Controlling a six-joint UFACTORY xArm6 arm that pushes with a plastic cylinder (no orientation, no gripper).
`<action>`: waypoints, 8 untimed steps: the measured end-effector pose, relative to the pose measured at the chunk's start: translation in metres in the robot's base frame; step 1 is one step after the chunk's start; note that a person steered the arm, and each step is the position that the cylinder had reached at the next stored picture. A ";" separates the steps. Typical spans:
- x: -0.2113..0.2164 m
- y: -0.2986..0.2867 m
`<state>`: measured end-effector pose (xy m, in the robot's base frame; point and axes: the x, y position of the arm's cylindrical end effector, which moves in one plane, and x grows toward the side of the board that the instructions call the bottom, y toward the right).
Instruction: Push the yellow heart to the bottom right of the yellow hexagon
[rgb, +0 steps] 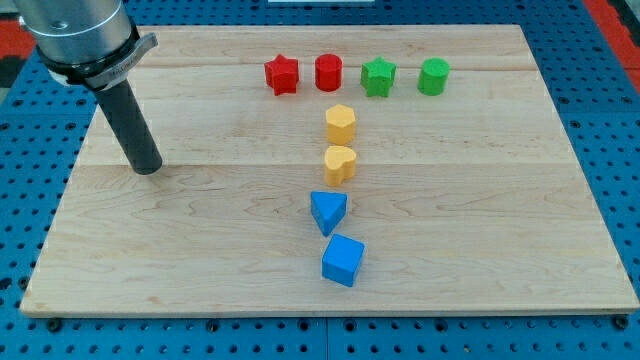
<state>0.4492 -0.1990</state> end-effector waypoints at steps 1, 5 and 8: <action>0.000 0.000; -0.012 0.055; 0.023 0.225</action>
<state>0.4721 0.0259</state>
